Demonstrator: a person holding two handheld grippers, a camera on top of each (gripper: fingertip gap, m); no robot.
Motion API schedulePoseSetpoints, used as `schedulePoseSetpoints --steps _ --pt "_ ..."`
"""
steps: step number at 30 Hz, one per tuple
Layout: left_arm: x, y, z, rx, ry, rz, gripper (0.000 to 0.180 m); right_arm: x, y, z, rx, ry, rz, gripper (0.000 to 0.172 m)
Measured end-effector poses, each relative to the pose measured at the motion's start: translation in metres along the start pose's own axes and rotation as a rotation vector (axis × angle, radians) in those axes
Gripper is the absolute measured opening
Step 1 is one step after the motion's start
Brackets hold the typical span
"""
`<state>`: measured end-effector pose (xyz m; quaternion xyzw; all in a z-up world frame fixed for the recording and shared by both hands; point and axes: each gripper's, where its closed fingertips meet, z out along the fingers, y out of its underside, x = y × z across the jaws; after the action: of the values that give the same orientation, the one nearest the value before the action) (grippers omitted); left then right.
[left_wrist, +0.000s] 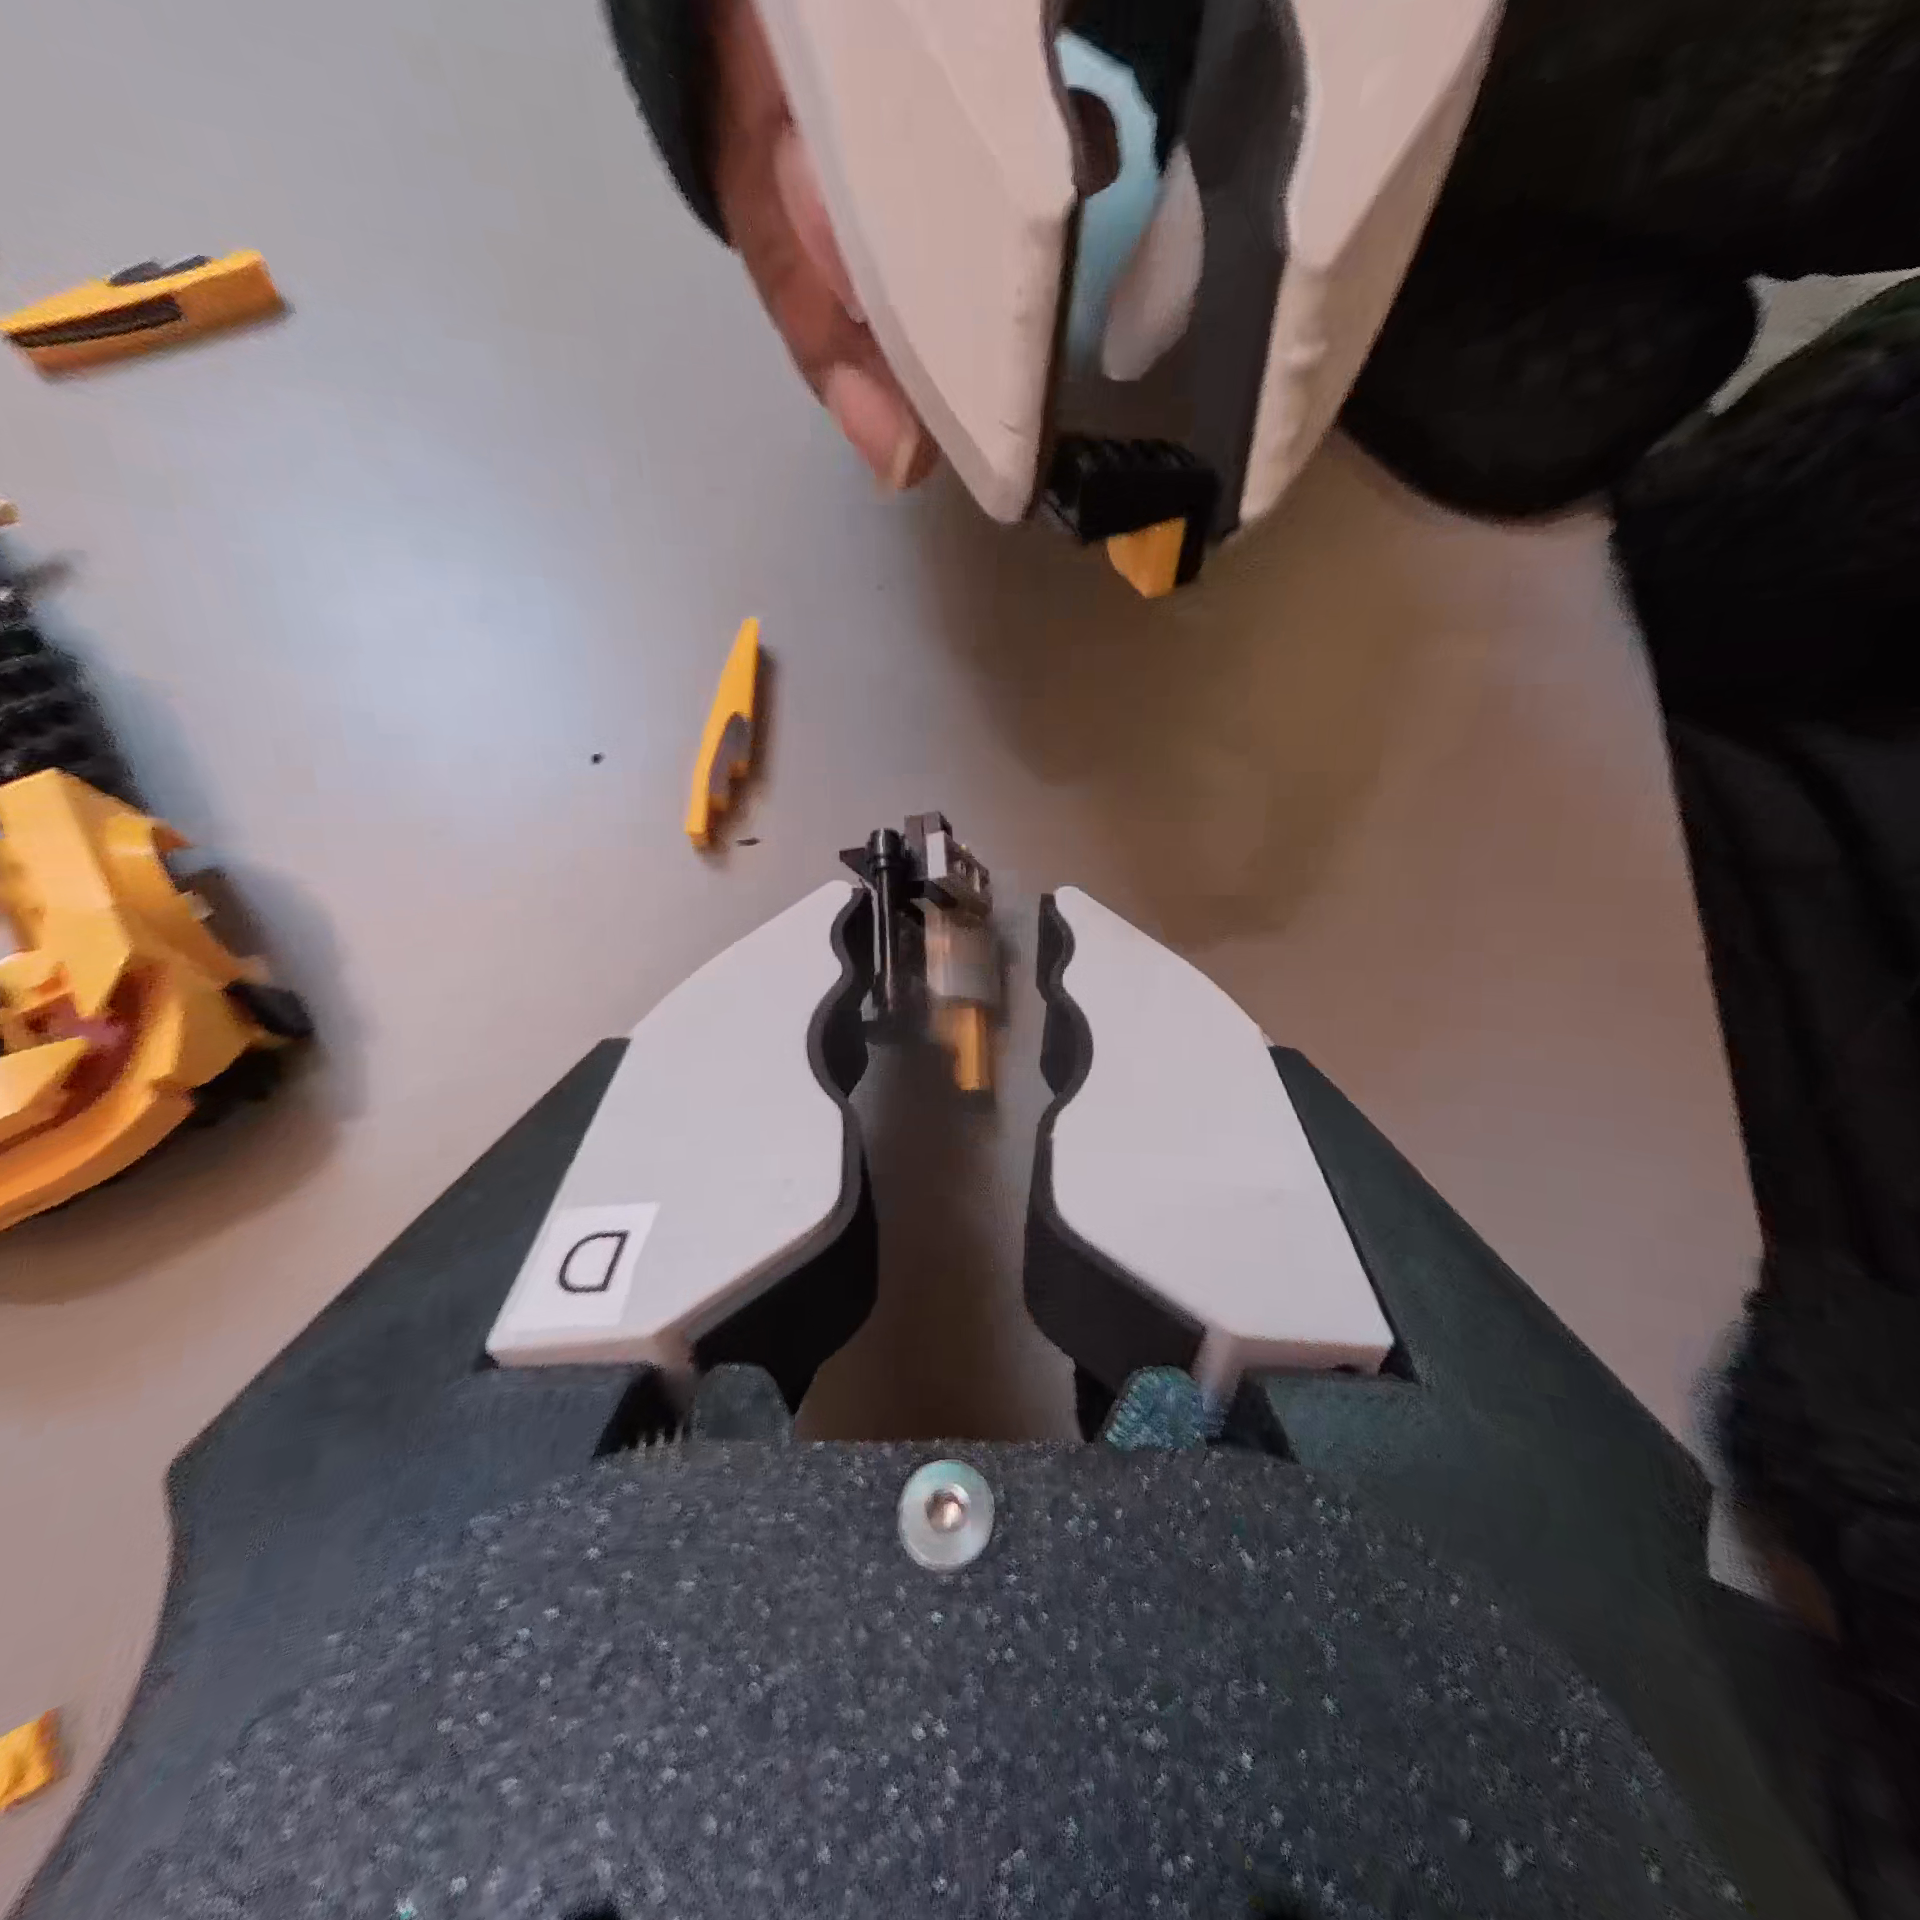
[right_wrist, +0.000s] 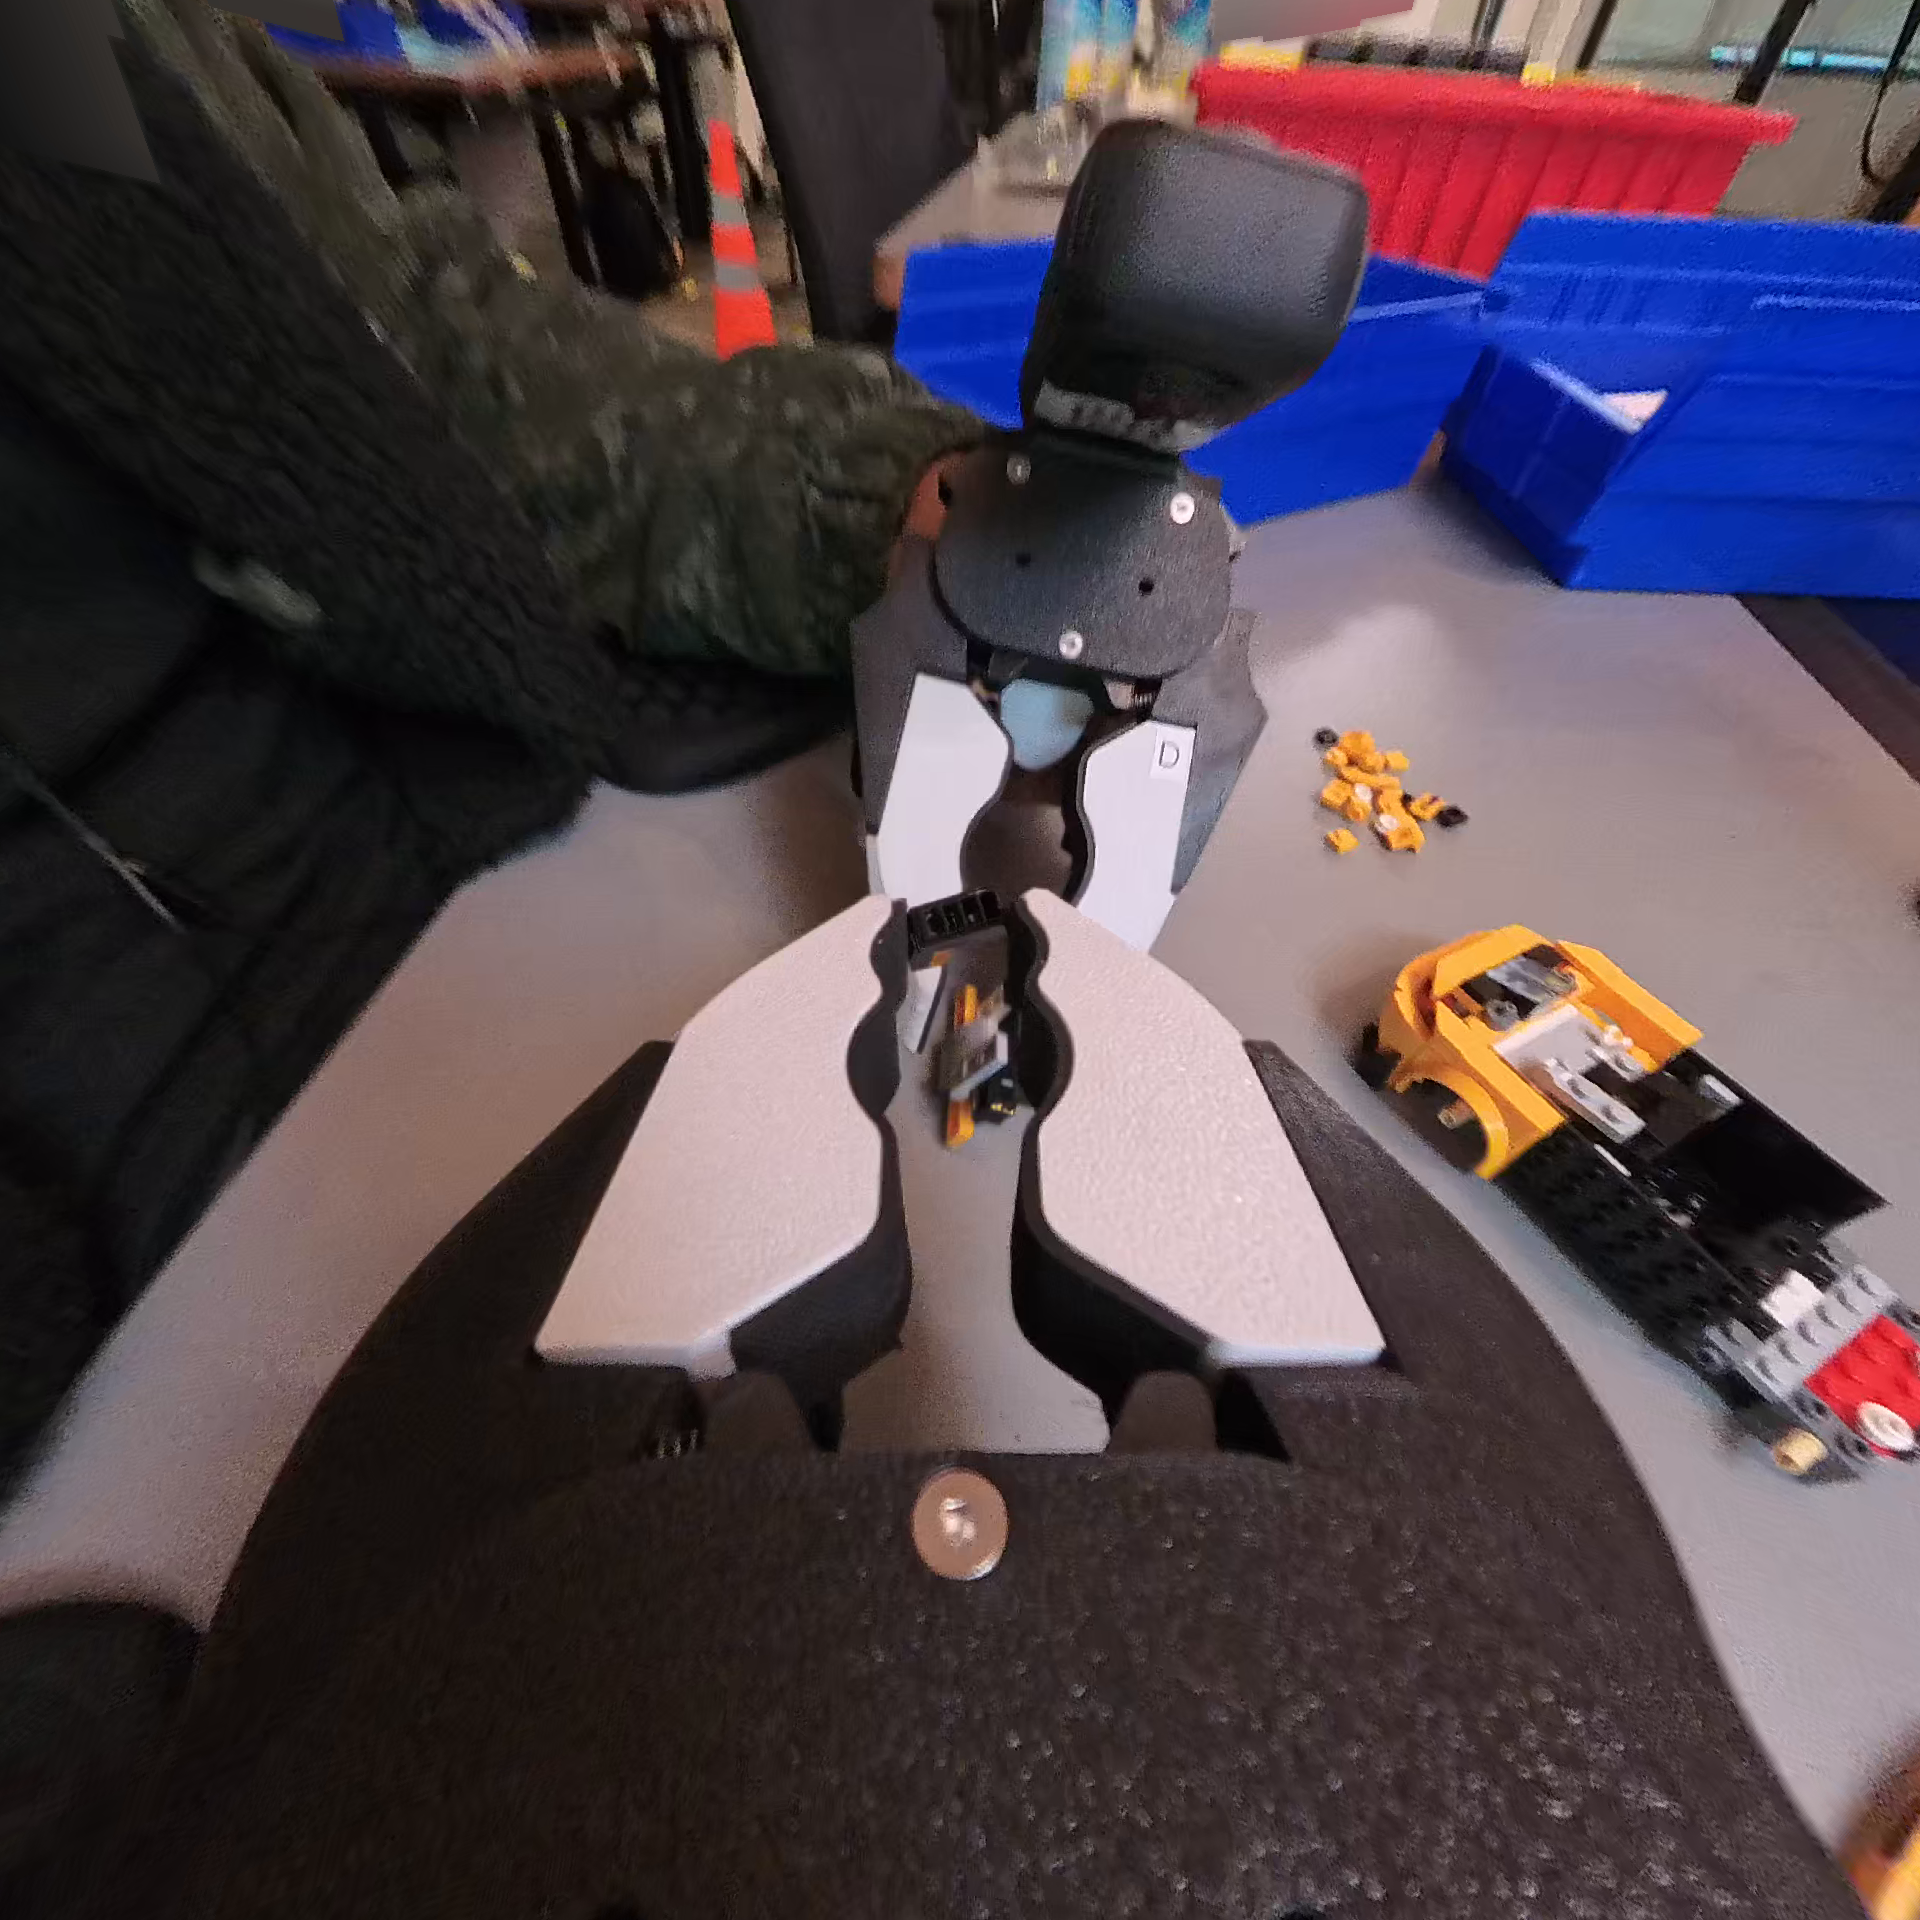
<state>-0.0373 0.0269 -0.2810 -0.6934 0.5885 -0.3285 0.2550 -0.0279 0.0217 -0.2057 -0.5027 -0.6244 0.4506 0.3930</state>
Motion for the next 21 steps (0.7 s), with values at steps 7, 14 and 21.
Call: schedulePoseSetpoints --steps 7,14,21 --pt "0.029 -0.064 -0.040 0.423 0.229 -0.063 0.022 -0.002 -0.032 -0.011 0.200 -0.034 0.048 0.018" --pt "0.044 -0.094 -0.056 0.650 0.480 -0.244 0.022 -0.004 -0.047 -0.014 0.297 -0.010 -0.028 0.018" --pt "0.048 -0.101 -0.066 0.709 0.601 -0.330 0.008 -0.014 -0.053 -0.013 0.310 -0.043 -0.058 0.018"
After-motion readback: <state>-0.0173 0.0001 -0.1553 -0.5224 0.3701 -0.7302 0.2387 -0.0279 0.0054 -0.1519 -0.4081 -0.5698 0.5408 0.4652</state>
